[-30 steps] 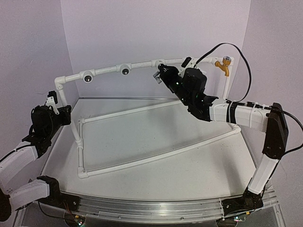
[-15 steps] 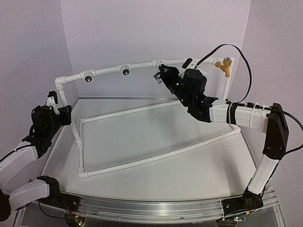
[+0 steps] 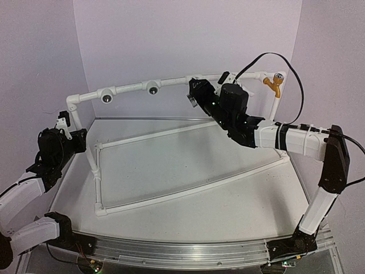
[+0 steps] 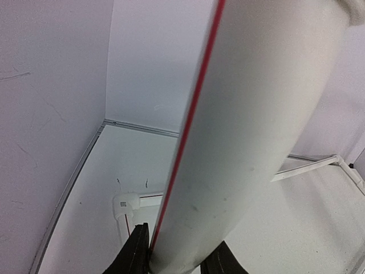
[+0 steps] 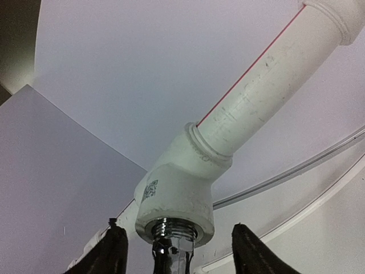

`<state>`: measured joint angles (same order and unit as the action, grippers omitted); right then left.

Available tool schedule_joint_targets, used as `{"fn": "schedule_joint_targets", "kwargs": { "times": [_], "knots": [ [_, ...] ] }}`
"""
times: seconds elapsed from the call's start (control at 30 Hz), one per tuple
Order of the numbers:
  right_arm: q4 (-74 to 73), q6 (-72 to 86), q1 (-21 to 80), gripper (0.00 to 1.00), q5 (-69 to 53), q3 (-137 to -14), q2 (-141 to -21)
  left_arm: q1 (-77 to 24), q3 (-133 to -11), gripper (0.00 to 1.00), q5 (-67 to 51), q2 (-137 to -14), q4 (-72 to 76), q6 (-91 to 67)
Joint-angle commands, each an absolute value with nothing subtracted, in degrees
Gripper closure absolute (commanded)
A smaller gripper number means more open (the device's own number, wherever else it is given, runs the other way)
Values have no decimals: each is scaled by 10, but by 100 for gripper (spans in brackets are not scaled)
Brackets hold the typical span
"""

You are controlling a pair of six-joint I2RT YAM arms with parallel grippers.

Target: Install the water faucets

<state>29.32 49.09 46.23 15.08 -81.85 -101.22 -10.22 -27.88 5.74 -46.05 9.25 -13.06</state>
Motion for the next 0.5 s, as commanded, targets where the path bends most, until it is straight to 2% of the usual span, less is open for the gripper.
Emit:
{"fn": "schedule_joint_targets", "kwargs": {
  "times": [0.0, 0.03, 0.1, 0.13, 0.47],
  "knots": [
    [241, 475, 464, 28, 143, -793, -988, -120, -274, 100, -8, -463, 66, -226],
    [236, 471, 465, 24, 143, -787, -981, -120, -274, 100, -8, -464, 65, -226],
    [229, 458, 467, 7, 140, -773, -967, -119, -274, 100, -7, -464, 66, -226],
    [226, 451, 468, 3, 135, -769, -960, -119, -275, 100, -7, -464, 65, -226],
    [125, 405, 510, 2, 118, -742, -874, -119, -278, 100, -6, -471, 64, -223]
  ]
}}
